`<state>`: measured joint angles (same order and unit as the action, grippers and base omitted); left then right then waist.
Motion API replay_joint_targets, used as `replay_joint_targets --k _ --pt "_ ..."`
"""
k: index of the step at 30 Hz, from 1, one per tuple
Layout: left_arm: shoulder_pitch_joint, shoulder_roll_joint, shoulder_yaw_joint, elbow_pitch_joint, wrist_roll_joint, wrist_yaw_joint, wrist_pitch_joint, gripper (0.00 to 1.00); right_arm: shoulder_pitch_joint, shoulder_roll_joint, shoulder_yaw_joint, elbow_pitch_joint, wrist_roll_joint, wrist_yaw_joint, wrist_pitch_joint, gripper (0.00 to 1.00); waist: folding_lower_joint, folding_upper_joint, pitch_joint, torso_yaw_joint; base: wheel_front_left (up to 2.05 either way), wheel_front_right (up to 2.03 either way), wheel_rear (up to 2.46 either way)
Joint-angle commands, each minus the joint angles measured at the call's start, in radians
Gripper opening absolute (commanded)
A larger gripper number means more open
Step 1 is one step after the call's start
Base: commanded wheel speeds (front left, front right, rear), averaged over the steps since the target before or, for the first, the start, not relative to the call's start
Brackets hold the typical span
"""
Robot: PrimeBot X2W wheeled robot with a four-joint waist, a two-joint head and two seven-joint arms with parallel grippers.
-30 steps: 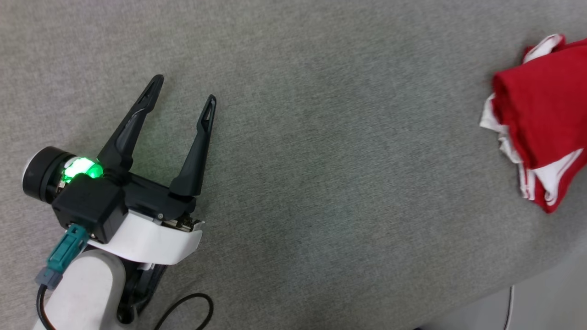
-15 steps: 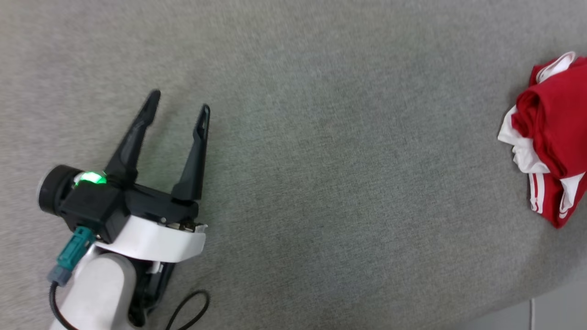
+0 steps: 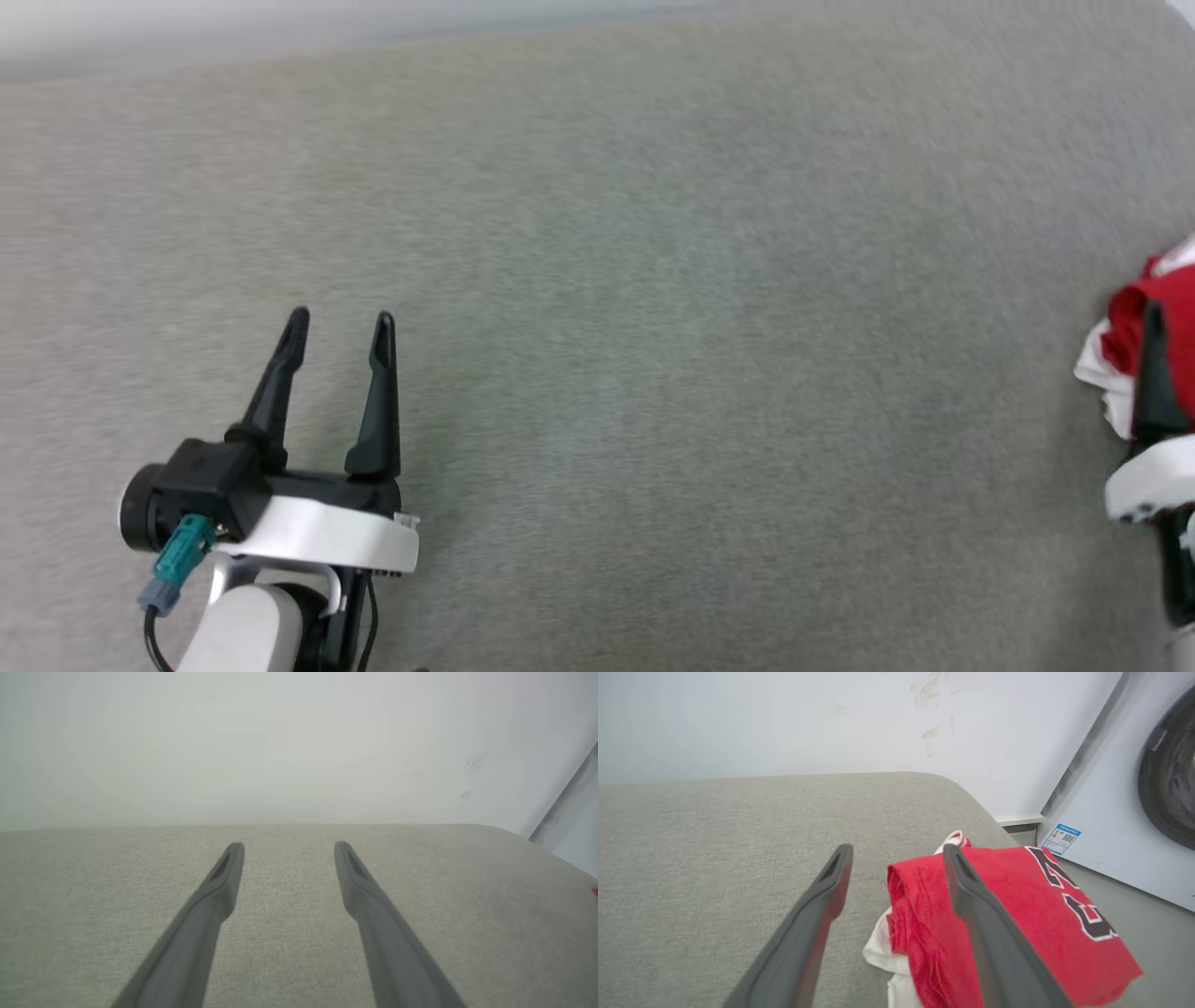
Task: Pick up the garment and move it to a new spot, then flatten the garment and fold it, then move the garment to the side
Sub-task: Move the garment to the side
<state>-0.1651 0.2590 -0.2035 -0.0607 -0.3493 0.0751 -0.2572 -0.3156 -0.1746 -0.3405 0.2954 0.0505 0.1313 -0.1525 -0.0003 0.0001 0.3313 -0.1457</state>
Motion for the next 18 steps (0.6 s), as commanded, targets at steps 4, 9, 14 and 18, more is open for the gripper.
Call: replay_joint_targets --k 4,9,14,18 --pt "0.042 -0.012 0.018 0.041 -0.005 -0.011 -0.008 1.00 0.112 0.060 0.046 -0.121 -0.013 -0.001 0.013 1.00 0.0003 -0.0001 -0.101 0.098 0.00 0.00 0.00" --pt "0.081 -0.021 0.032 0.071 0.002 -0.024 -0.009 1.00 0.201 0.101 0.110 -0.219 0.015 -0.001 0.039 1.00 0.0003 -0.0001 -0.164 0.135 0.00 0.00 0.00" --pt "0.127 -0.032 0.035 0.094 0.011 -0.045 -0.008 1.00 0.305 0.119 0.145 -0.307 0.021 -0.001 0.074 1.00 0.0003 -0.0001 -0.232 0.154 0.00 0.00 0.00" --pt "0.169 -0.036 0.035 0.118 0.013 -0.056 -0.008 1.00 0.390 0.124 0.165 -0.374 0.028 -0.001 0.111 1.00 0.0003 -0.0001 -0.289 0.155 0.00 0.00 0.00"
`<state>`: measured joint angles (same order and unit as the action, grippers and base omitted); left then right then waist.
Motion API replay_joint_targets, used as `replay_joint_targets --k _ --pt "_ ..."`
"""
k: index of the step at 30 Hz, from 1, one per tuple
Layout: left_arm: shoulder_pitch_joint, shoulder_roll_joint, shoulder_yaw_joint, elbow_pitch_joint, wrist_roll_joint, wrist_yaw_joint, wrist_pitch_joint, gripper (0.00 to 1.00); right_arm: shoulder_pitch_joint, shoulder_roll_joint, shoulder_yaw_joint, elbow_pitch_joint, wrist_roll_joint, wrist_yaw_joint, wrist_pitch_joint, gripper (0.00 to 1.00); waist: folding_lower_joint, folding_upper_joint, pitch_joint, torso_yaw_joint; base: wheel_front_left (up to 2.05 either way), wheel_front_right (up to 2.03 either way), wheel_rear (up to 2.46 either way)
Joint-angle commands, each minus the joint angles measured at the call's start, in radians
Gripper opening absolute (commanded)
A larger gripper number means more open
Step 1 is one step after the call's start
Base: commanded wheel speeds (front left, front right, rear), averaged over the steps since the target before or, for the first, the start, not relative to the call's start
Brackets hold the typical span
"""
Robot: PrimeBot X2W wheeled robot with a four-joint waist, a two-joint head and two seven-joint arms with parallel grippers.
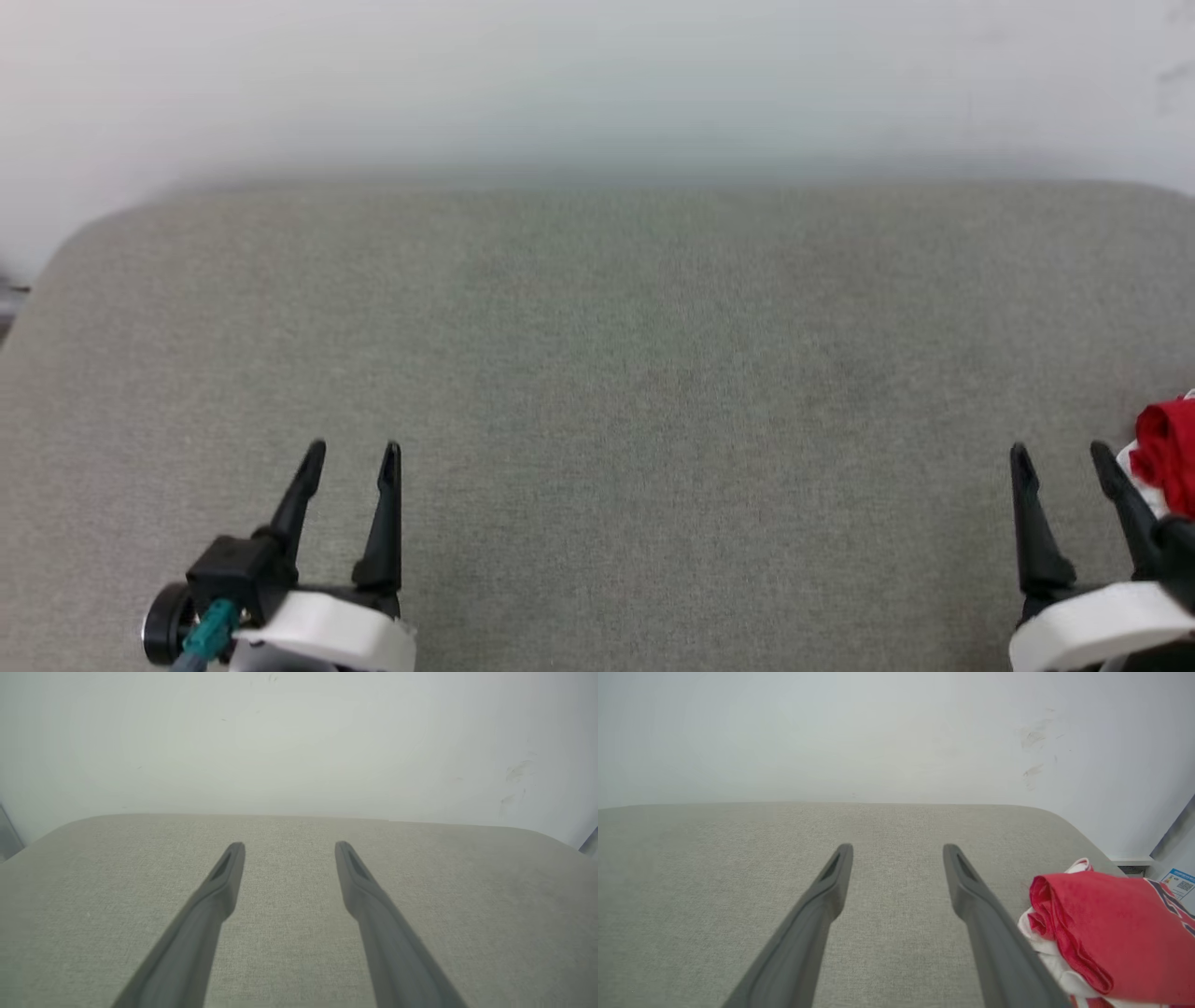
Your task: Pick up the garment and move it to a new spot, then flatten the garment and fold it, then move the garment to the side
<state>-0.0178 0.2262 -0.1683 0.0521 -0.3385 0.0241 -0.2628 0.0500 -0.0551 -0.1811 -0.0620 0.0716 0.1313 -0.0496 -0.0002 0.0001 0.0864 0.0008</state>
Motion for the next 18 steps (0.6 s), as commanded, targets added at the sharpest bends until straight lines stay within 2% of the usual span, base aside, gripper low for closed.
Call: replay_joint_targets --k 1,9,18 --pt "0.033 -0.005 0.000 0.011 0.003 -0.006 -0.002 1.00 0.044 0.005 0.009 -0.035 0.014 -0.001 0.015 1.00 0.0002 -0.0001 -0.059 0.007 0.00 0.00 0.00" --pt "0.087 -0.022 -0.001 0.024 0.002 -0.010 -0.002 1.00 0.136 0.005 0.043 -0.150 0.053 -0.001 0.084 1.00 0.0002 -0.0001 -0.115 -0.002 0.00 0.00 0.00" --pt "0.083 -0.024 0.001 0.057 0.003 -0.016 -0.002 1.00 0.143 0.006 0.068 -0.159 0.056 -0.001 0.108 1.00 0.0002 -0.0001 -0.136 -0.002 0.00 0.00 0.00"
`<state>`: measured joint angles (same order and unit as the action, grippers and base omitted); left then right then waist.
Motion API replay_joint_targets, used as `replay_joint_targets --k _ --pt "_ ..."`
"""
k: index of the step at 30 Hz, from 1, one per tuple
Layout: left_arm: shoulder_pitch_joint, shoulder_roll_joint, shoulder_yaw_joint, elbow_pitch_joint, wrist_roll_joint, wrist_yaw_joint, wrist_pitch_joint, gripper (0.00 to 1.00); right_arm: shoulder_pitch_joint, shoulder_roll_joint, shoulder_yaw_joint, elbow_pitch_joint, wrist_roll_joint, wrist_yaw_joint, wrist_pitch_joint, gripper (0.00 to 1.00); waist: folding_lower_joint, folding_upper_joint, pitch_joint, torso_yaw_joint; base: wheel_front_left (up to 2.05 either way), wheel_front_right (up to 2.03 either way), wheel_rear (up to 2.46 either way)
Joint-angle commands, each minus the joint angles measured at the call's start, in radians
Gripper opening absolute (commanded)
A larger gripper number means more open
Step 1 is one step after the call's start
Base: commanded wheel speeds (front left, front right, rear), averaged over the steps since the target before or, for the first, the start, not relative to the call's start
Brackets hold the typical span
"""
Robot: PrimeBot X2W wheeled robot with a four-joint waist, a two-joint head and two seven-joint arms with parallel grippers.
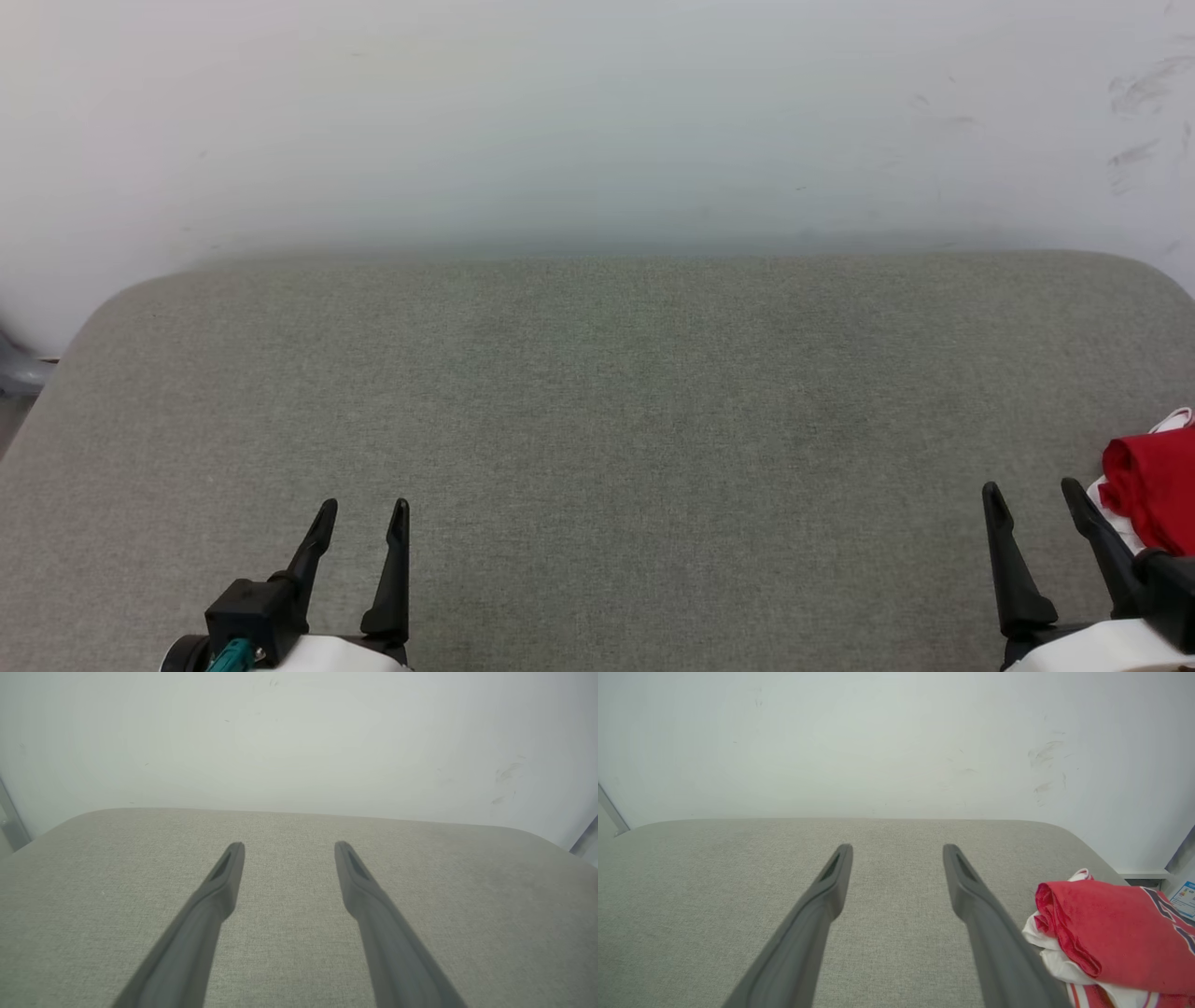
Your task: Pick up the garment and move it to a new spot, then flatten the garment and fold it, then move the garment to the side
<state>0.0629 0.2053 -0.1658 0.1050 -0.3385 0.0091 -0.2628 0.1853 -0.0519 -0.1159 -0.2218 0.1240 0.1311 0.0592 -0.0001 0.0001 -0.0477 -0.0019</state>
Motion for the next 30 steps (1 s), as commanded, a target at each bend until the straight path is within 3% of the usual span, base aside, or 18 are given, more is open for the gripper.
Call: replay_joint_targets --k 1,13,14,18,30 --pt "0.003 -0.004 -0.001 0.004 0.003 -0.001 -0.002 1.00 0.008 0.002 0.003 0.001 0.003 -0.001 0.000 1.00 0.0001 -0.0001 -0.002 0.001 0.00 0.00 0.00" --pt "-0.008 -0.008 -0.012 0.022 0.013 0.007 -0.002 1.00 -0.010 0.003 0.018 0.022 0.008 -0.001 -0.007 1.00 0.0001 -0.0001 -0.009 0.000 0.00 0.00 0.00" --pt "-0.002 -0.004 -0.014 0.021 0.009 0.004 0.000 0.00 -0.003 0.000 0.017 0.023 0.008 0.000 -0.003 0.00 0.0001 -0.0001 -0.009 0.000 0.00 0.00 0.00" --pt "0.010 -0.012 -0.017 0.051 -0.006 0.002 0.009 0.00 0.004 0.001 0.019 0.059 0.025 0.000 0.000 0.00 0.0001 -0.0001 -0.008 0.000 0.00 0.00 0.00" --pt "-0.022 -0.035 0.032 0.065 -0.212 -0.021 0.069 0.00 -0.046 -0.004 0.022 0.124 0.268 0.000 0.005 0.00 0.0001 -0.0001 -0.003 0.000 0.00 0.00 0.00"
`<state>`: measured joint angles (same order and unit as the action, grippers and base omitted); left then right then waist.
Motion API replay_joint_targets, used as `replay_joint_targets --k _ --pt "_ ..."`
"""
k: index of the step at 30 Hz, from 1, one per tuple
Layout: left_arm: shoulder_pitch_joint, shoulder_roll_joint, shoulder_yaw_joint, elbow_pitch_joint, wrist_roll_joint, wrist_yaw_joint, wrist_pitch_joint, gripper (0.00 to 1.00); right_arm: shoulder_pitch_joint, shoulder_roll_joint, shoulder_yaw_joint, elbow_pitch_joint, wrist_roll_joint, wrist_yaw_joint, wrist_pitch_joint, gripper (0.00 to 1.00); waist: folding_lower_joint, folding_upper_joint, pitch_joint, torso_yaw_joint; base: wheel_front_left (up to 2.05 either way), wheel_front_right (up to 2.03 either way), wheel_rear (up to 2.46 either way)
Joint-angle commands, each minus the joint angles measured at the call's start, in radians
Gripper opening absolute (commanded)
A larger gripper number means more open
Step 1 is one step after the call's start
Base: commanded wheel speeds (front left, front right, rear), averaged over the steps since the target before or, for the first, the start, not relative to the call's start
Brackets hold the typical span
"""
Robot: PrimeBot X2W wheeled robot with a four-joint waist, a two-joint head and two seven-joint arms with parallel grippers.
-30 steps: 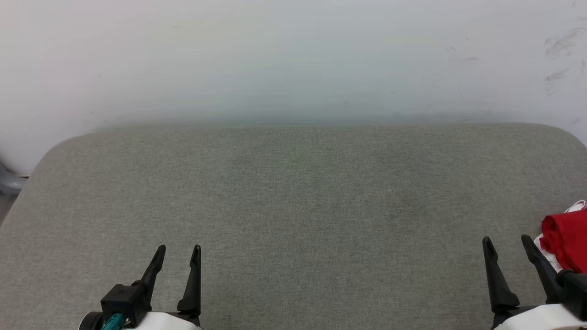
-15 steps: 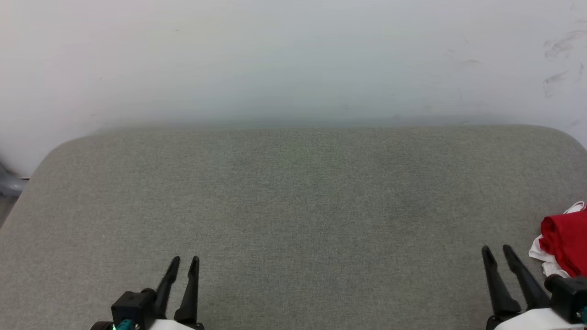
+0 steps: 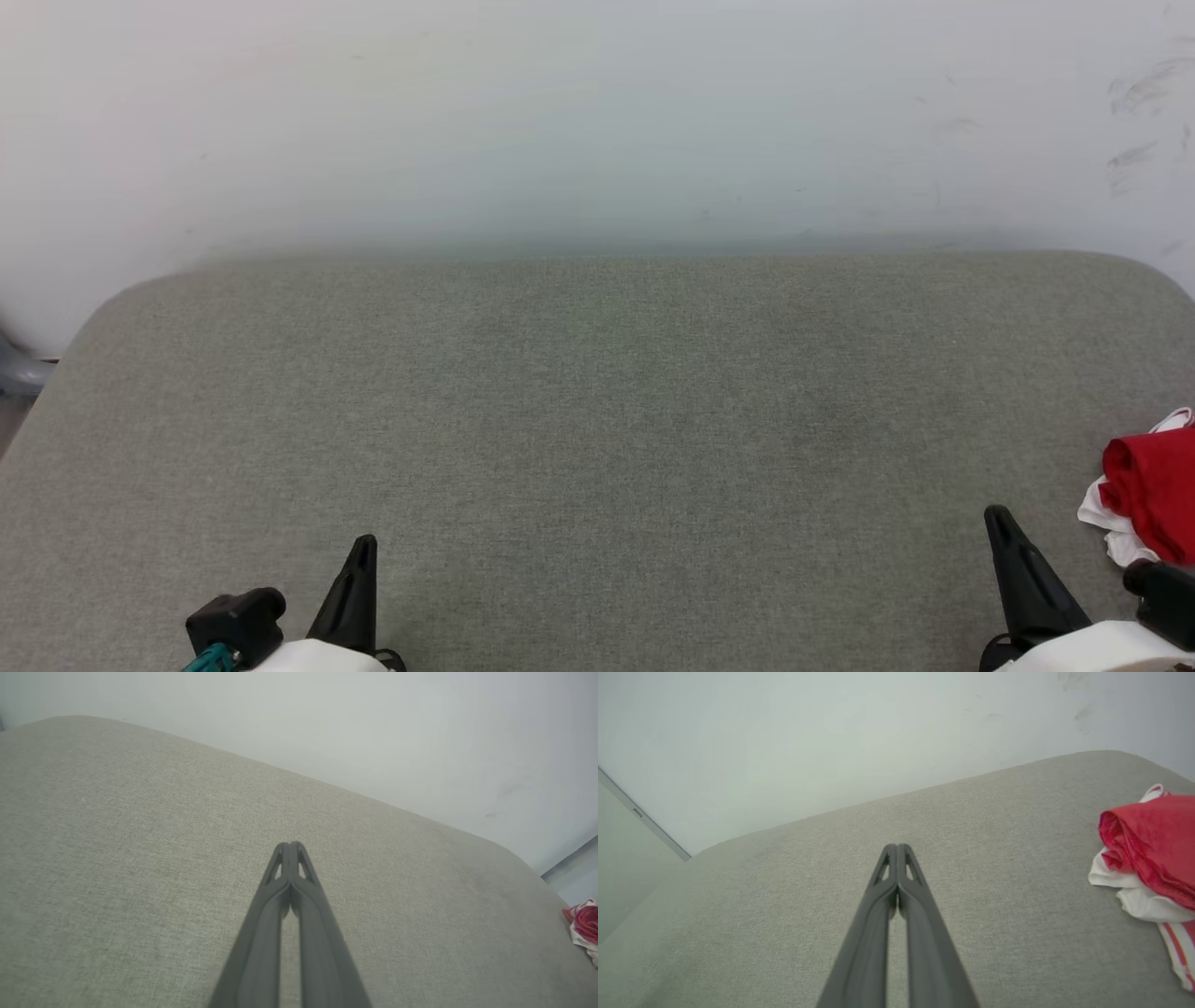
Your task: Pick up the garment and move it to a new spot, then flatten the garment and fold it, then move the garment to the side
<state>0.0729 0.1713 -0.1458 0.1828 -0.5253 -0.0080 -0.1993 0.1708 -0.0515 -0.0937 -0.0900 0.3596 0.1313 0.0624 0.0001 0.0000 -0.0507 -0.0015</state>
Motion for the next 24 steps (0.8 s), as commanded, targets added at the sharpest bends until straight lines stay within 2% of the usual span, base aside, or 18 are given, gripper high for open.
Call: replay_joint_targets --k 1,24 --pt "-0.034 -0.003 0.016 -0.011 -0.041 -0.006 0.010 0.00 -0.036 -0.005 0.000 -0.002 0.051 0.000 0.002 0.00 -0.0001 0.0000 0.001 0.000 0.00 0.00 0.00" --pt "-0.082 -0.039 0.091 0.010 -0.358 -0.042 0.102 0.00 -0.112 -0.009 0.000 0.099 0.422 0.000 0.011 0.00 -0.0001 0.0000 0.012 0.000 0.00 0.00 0.00"
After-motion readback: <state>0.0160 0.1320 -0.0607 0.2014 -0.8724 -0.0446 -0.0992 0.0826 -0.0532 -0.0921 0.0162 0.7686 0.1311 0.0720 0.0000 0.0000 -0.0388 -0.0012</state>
